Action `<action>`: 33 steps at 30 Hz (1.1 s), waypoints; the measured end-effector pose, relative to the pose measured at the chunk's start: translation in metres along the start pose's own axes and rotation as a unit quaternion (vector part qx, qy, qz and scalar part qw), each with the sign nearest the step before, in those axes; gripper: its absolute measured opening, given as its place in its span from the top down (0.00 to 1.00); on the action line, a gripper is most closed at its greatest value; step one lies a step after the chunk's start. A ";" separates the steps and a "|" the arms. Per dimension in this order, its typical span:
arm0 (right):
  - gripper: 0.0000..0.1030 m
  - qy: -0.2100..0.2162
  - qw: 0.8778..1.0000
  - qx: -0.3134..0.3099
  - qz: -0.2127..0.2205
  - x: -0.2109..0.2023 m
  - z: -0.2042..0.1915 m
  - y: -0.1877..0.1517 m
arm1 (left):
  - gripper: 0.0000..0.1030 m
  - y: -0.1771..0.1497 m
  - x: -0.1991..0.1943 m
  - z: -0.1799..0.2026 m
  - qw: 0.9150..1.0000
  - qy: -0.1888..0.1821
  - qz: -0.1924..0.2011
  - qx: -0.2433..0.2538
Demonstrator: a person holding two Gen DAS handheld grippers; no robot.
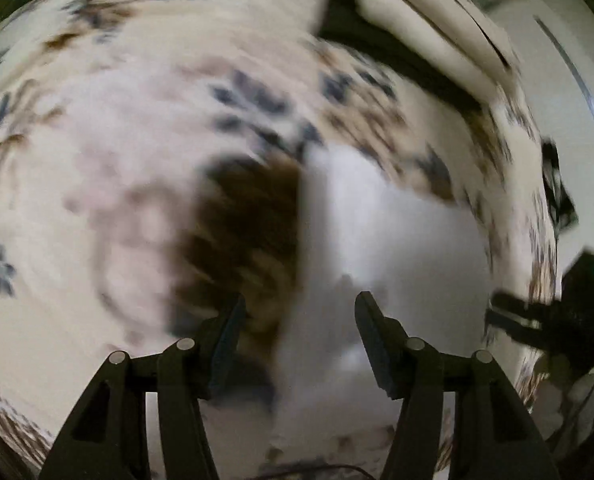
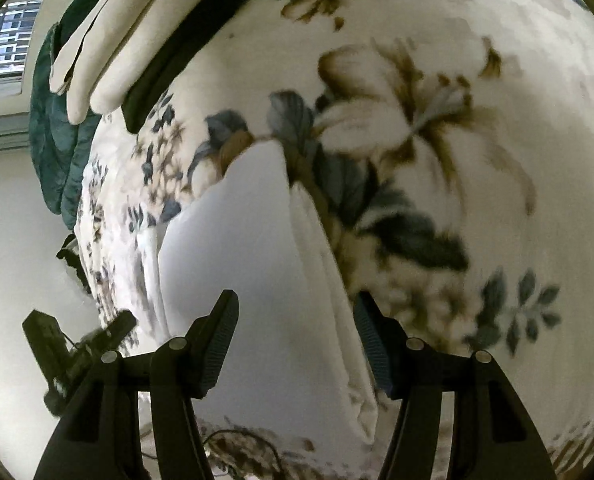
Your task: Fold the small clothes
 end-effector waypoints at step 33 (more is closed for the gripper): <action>0.40 0.179 0.964 0.182 -0.072 0.067 0.046 -0.118 | 0.77 -0.080 0.057 -0.028 0.886 -0.328 0.021 -0.327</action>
Point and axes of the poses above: each gripper's, at about its wrist camera, not at the fingertips, and x roughly the way its jaws point, z to its right, y to its top, the point moved 8 cm from there along x, roughly the way its jaws point, and after that the axes turned 12 degrees about -z, right-handed, at the moved point
